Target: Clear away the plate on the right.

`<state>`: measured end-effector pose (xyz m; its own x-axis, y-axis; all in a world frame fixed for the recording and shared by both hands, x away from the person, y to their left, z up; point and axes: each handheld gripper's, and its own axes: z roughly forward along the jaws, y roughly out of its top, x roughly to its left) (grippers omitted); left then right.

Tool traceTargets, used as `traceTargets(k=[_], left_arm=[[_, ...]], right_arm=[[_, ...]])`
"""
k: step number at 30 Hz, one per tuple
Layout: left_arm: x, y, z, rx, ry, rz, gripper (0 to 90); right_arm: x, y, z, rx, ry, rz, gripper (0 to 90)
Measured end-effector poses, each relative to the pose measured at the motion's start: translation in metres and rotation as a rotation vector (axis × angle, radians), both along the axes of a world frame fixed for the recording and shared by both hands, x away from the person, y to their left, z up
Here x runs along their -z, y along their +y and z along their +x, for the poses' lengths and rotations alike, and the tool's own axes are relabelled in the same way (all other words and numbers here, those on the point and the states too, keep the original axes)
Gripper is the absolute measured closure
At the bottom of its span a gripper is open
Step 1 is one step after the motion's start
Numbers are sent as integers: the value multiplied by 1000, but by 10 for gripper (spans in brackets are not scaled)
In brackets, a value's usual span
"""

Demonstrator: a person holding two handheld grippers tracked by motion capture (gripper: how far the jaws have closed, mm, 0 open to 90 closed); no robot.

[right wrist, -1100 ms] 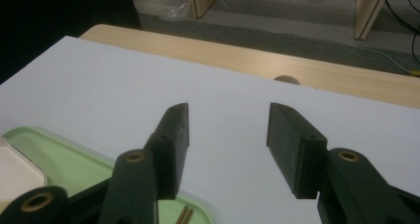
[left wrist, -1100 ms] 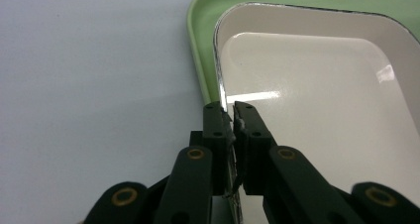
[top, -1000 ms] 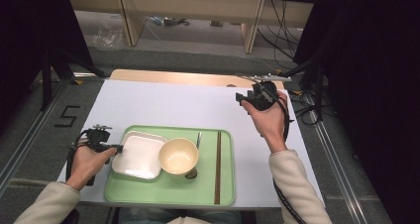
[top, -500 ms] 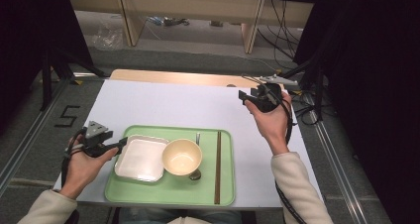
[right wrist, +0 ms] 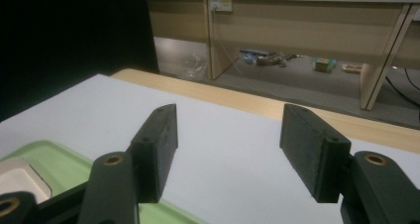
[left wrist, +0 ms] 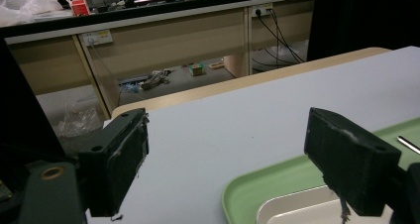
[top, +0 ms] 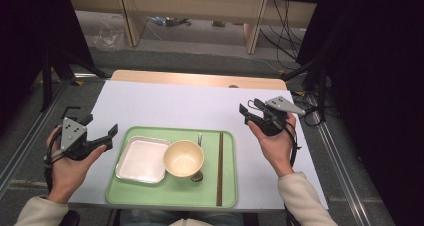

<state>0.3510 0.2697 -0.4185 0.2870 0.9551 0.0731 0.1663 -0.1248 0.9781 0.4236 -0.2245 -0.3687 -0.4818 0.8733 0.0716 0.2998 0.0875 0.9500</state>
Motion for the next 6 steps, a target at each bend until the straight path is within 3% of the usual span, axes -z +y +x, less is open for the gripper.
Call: traceTargets(k=[1,3,4,6], left_arm=[[1,-1,0,6,-3,5,168],[1,-2,-1,10,-6,4,166],[1,-2,-1,10,-11,9,166],[1,-2,-1,3,-21,13,167]], right_arm=[[3,-3,-3,6,-18,-6,400],[7,-4,-10,16,-13,9,398],[8,-6,-10,10,-39,-11,396],[10,-7,-14,14,-30,-10,394]])
